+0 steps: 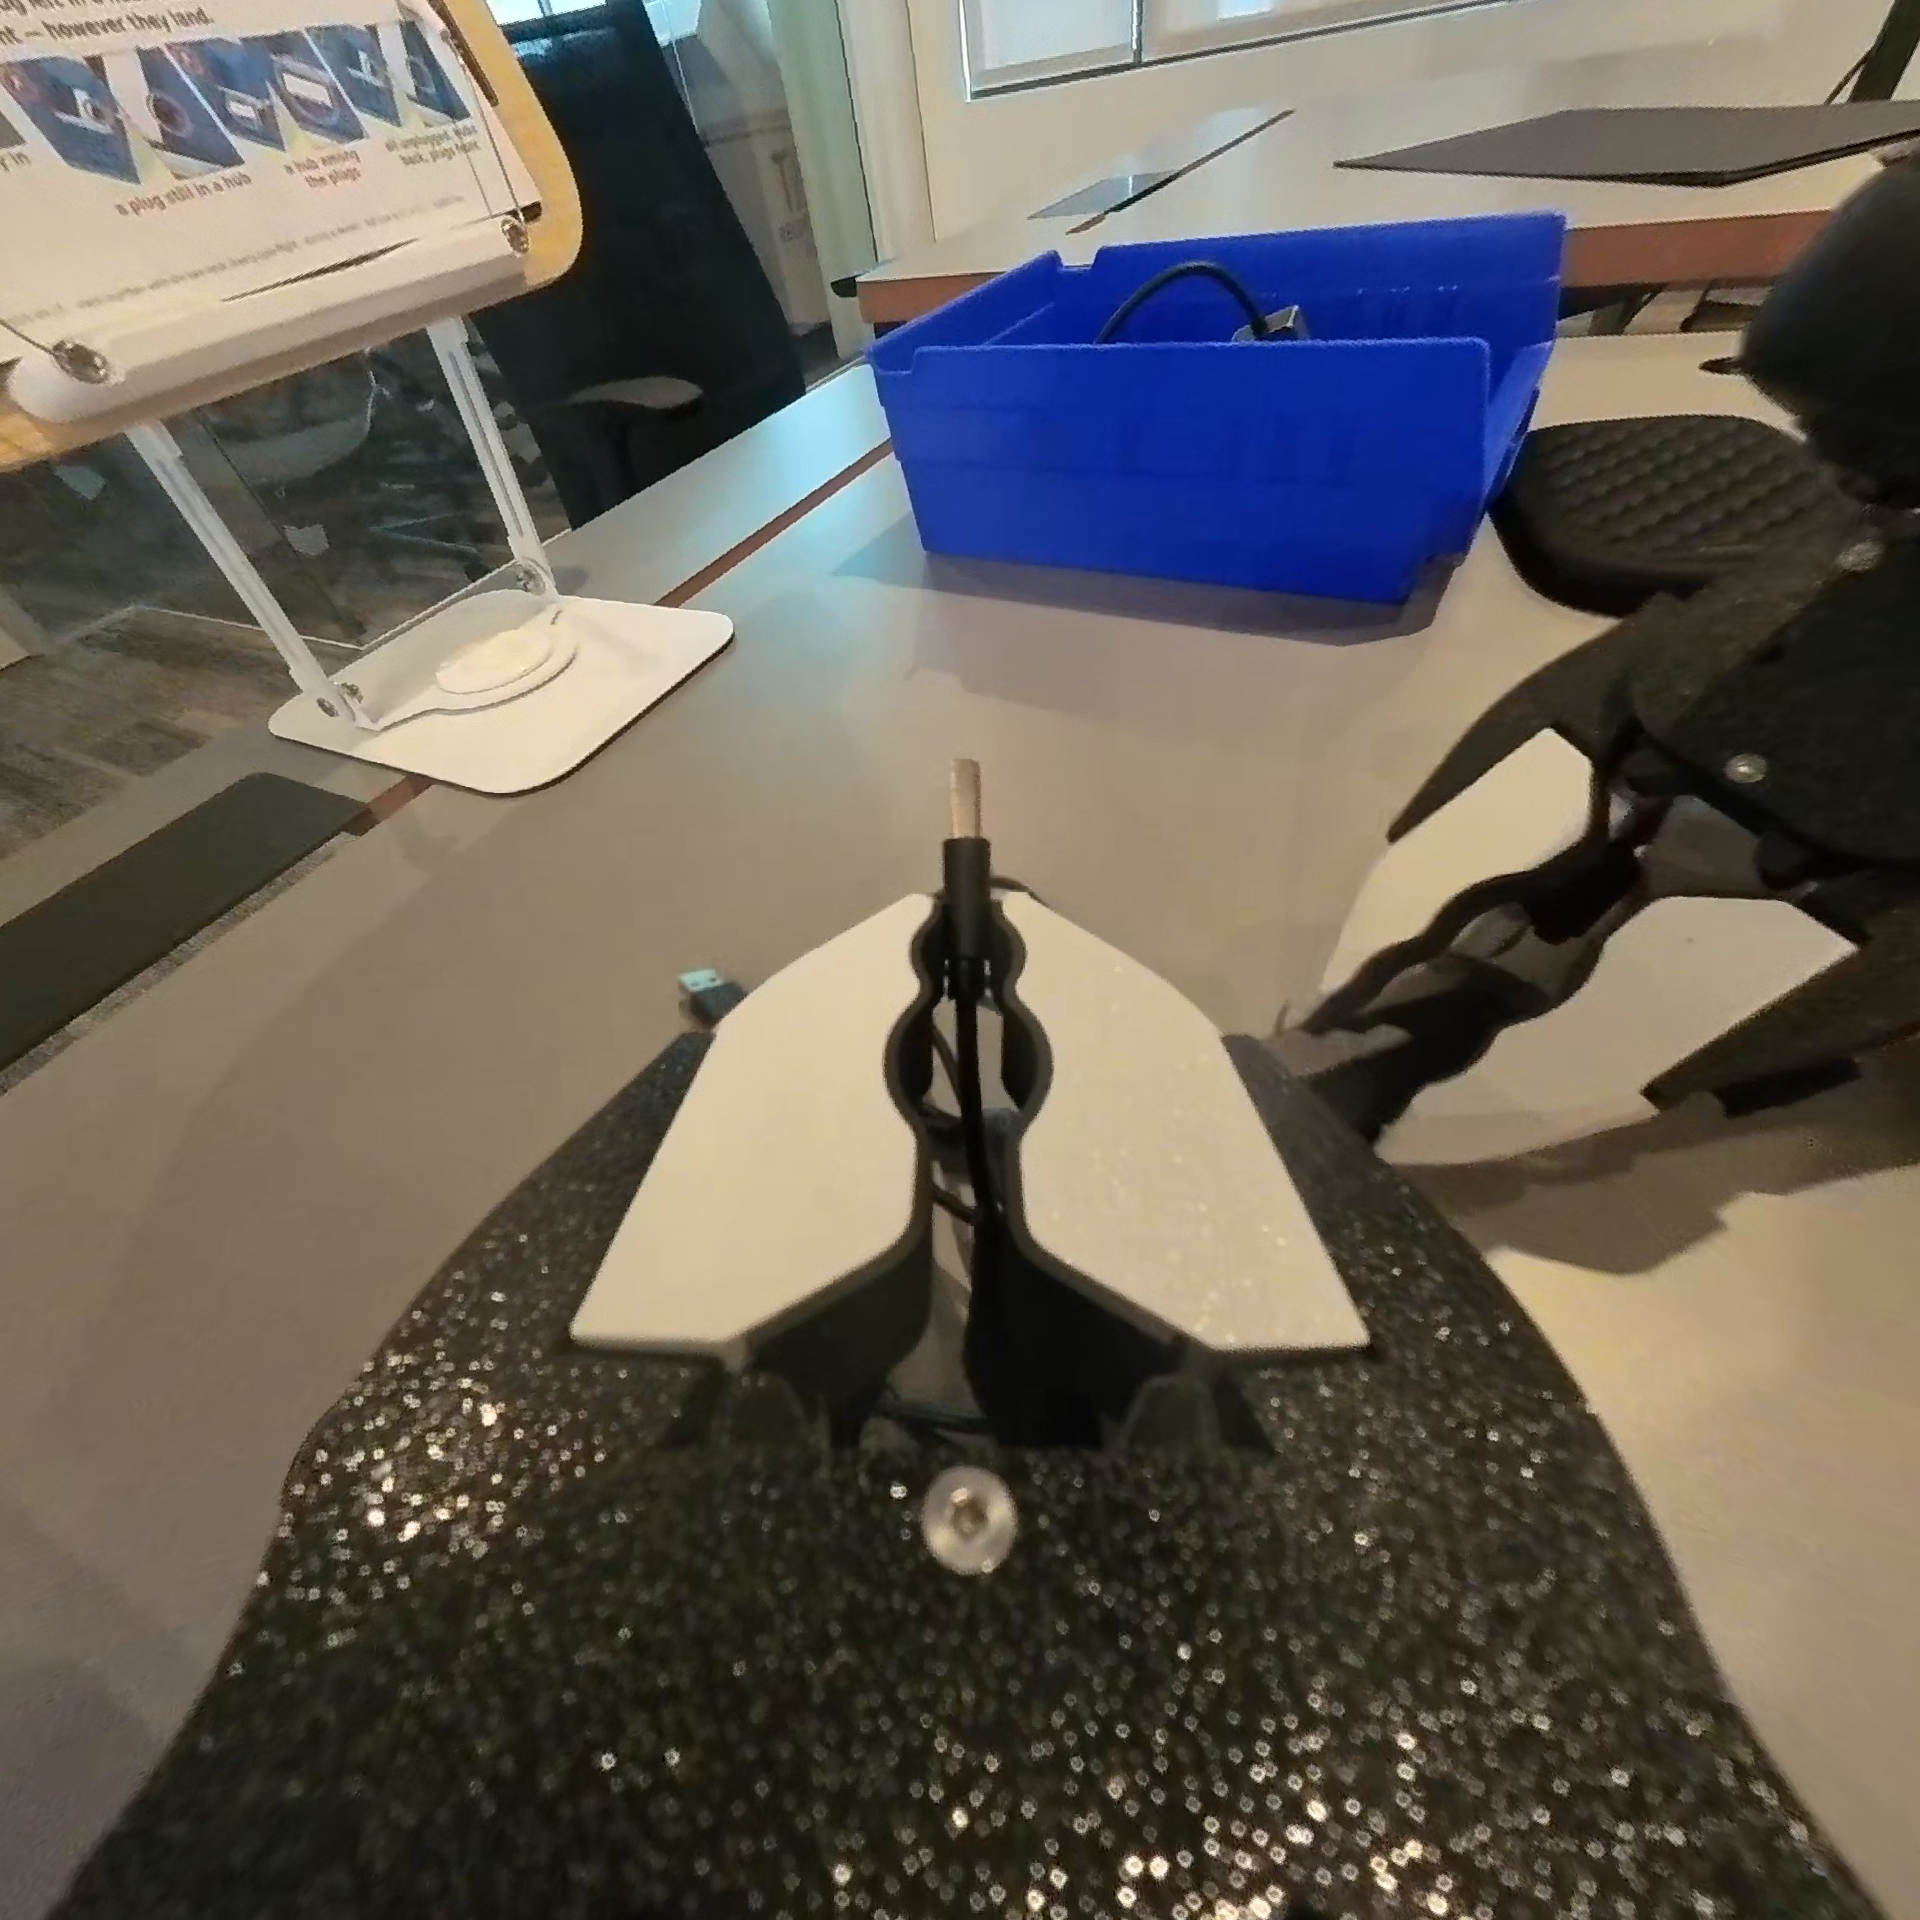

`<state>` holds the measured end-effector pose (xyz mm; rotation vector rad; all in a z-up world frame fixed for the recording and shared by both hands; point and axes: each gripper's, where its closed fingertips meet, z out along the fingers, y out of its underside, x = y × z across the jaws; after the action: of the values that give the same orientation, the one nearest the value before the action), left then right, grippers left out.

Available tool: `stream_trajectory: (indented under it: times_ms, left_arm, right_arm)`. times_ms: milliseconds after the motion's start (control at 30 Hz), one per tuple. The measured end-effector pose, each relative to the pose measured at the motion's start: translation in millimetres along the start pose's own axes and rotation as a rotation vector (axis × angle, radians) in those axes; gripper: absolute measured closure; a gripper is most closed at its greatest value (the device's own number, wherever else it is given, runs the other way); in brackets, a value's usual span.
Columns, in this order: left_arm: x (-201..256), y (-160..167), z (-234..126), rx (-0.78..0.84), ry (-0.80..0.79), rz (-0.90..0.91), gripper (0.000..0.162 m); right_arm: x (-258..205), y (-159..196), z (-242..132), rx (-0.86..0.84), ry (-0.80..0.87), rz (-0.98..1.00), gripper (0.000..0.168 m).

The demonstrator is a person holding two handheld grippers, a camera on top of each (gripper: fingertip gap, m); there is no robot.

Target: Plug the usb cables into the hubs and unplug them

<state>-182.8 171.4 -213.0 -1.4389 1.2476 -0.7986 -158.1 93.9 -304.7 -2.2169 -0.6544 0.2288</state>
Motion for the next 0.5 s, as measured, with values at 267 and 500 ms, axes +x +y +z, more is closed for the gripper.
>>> stream_trajectory:
  times_ms: [267,500]
  left_arm:
    - [28.2,6.9,0.8,-0.077,0.209,-0.088,0.155]
    - [64.2,17.0,9.4,-0.16,0.438,-0.339,0.155]
  right_arm:
    - [37.5,-7.3,-15.3,0.122,-0.152,0.306,0.136]
    - [53.7,-16.8,-27.5,0.23,-0.201,0.377,0.136]
